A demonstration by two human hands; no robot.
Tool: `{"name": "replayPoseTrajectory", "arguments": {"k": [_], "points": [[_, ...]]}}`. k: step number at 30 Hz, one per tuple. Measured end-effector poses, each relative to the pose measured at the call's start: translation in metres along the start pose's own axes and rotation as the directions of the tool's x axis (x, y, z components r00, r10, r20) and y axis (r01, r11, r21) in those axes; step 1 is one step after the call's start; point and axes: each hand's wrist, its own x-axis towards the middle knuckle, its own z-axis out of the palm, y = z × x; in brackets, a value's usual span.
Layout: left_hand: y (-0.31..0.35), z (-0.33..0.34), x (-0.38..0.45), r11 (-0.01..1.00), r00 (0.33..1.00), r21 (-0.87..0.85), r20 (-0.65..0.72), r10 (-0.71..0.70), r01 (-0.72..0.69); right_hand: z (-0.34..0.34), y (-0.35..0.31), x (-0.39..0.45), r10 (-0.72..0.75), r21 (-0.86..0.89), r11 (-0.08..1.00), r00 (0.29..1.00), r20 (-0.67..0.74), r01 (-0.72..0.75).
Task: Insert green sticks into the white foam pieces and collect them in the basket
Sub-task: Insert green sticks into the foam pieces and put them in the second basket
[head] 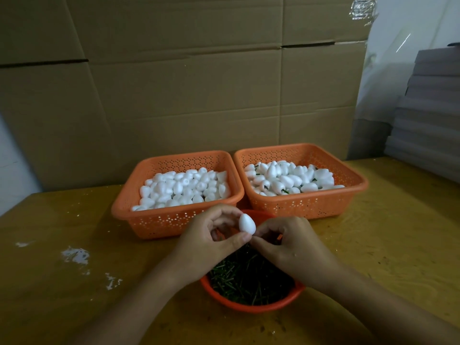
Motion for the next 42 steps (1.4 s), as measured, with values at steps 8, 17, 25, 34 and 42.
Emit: {"name": "replayPoseTrajectory", "arguments": {"k": [8,17,25,34,42], "points": [[0.001,0.000,-0.001,1.000,1.000,-0.003,-0.005,-0.019,0.019,-0.001,-0.001,0.000,0.010,0.004,1.000,0.999,0.051,-0.010],[0.003,0.000,-0.001,1.000,1.000,-0.013,0.005,0.012,-0.012,-0.001,-0.002,0.000,0.003,-0.003,1.000,0.999,0.035,-0.002],[0.003,-0.001,0.000,0.999,0.999,-0.036,0.033,-0.025,0.026,-0.003,-0.002,0.001,-0.022,-0.022,0.999,0.996,0.089,0.024],[0.016,-0.009,0.005,1.000,0.998,-0.014,0.060,-0.002,0.003,-0.002,-0.004,-0.001,0.017,0.012,1.000,0.997,0.073,-0.018],[0.031,-0.012,0.048,0.996,0.990,-0.057,-0.119,-0.071,0.064,-0.001,-0.011,-0.001,-0.031,-0.092,0.995,0.998,0.056,0.036]]}}
